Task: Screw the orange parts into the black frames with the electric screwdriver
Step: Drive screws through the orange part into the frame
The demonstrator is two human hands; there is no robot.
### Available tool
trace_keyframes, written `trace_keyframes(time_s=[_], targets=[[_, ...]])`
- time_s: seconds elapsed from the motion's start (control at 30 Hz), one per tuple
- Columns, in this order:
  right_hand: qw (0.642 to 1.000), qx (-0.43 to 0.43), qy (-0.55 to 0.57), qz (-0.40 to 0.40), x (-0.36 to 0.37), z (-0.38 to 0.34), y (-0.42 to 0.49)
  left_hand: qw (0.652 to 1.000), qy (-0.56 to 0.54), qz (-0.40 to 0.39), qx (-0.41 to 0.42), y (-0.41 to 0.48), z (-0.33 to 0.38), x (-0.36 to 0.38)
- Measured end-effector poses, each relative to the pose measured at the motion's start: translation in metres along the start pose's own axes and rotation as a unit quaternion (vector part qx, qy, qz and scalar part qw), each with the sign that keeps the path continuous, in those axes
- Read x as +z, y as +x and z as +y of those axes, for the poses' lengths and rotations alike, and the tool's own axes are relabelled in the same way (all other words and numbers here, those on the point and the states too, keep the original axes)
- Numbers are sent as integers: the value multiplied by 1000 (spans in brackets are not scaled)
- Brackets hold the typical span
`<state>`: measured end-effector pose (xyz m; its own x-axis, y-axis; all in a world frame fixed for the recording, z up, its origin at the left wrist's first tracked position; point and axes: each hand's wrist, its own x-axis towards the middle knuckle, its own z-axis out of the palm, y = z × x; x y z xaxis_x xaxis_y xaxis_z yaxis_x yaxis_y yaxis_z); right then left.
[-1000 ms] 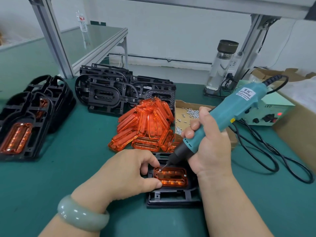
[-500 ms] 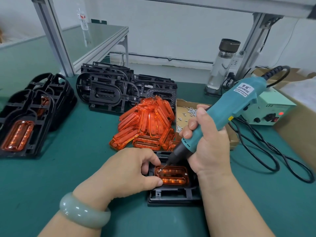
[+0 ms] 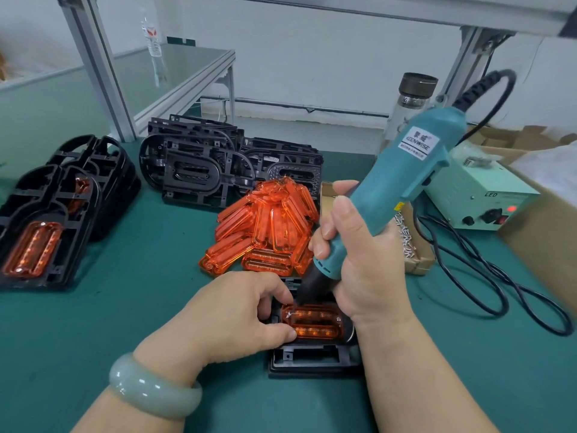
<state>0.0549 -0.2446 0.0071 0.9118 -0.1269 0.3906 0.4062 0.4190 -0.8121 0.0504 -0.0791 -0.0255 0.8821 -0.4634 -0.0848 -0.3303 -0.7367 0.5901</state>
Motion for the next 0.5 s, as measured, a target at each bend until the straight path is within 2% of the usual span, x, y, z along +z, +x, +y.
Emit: trace_keyframes(time_s=[0.2,0.37,0.5], targets=[[995,-9,0,-96,8,0,-1,1000,-3,0,9,-1,2,0],[992,2,-8,-128,11,0,-1,1000,9,1,17,-2,4,-1],[992,8,2,-123,10,1,0,999,22,0,24,-2,7,-2]])
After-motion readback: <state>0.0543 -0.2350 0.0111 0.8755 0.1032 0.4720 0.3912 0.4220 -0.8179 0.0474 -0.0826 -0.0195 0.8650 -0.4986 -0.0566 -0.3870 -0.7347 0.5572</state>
